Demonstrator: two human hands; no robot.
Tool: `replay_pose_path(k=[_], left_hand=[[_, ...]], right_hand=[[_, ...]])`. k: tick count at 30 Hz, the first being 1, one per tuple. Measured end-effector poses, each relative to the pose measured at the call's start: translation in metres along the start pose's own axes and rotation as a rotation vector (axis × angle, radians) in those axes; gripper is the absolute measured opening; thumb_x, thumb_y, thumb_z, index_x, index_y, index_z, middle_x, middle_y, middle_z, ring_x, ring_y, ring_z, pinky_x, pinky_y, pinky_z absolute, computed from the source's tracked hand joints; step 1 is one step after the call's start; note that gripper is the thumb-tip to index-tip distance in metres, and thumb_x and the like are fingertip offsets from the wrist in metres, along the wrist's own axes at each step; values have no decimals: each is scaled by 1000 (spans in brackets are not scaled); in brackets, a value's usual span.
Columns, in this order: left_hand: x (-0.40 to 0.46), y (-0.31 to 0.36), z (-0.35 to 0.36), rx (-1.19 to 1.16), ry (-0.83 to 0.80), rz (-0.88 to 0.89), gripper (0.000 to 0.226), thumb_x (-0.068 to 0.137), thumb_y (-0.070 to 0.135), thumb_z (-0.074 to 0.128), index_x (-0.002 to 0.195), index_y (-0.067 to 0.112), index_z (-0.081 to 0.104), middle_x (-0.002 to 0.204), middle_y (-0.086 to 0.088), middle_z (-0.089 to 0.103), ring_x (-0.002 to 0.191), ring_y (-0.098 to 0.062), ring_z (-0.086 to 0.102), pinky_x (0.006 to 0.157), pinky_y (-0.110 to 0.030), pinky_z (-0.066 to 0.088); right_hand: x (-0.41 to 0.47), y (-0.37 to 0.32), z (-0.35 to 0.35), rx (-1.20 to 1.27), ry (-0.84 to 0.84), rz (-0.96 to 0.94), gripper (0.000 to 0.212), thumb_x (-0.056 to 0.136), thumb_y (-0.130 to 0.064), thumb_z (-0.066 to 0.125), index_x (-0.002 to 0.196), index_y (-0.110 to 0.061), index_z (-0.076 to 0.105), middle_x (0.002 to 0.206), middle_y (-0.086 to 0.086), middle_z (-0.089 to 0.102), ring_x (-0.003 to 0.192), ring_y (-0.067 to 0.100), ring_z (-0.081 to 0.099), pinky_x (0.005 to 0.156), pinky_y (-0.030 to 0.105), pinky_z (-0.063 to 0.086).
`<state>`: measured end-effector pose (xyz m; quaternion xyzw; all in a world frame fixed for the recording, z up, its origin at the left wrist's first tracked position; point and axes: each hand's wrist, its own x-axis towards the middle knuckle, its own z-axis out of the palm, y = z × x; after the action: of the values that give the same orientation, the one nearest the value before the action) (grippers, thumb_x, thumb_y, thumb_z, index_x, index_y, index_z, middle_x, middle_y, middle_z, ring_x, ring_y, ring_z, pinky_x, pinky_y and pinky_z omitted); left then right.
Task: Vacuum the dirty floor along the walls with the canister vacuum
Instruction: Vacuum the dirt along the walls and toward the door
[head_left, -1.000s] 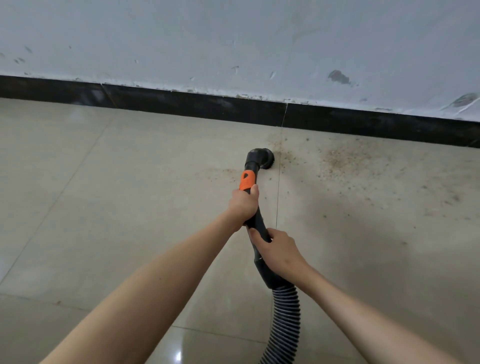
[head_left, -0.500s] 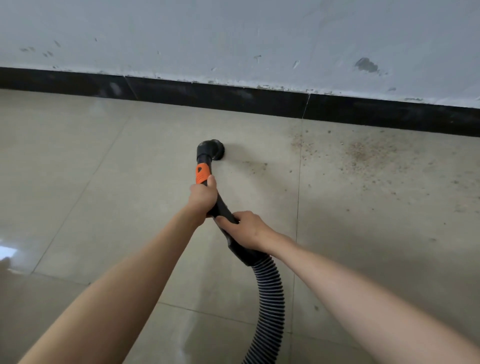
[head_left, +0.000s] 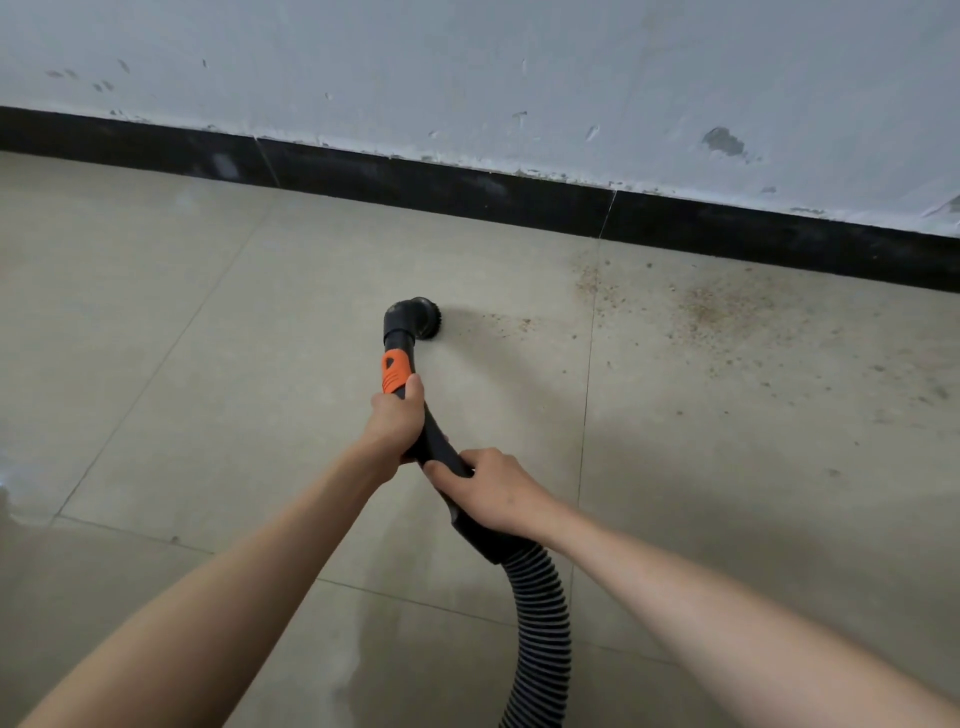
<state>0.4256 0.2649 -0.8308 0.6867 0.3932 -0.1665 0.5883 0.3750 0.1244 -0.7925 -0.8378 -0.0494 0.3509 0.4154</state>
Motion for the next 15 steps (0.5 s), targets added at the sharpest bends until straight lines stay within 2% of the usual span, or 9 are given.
replay_pose_path(k=[3,8,15], left_hand=[[-1,7,11,36,-23,5,57,96,46,39,131,1,31,115,-21,56,98,-38,63,82,-49,55],[-8,16,37,131,-87,23,53,97,45,37,128,2,32,114,-22,57,97,-38,64,82,-49,56],[-17,24,75,215,-144,64,54,95,47,38,125,3,34,115,-23,57,96,-39,64,83,-52,55]], right_hand=[[-3,4,-6,18,30,21,42,90,-56,49,69,-20,53,81,6,70,77,25,68,74,36,54],[-15,17,-14,63,115,58,42,92,-54,48,67,-20,50,70,-2,62,64,17,60,60,29,45],[-28,37,-27,159,207,91,42,94,-50,49,66,-19,49,63,-4,57,58,13,55,56,24,42]])
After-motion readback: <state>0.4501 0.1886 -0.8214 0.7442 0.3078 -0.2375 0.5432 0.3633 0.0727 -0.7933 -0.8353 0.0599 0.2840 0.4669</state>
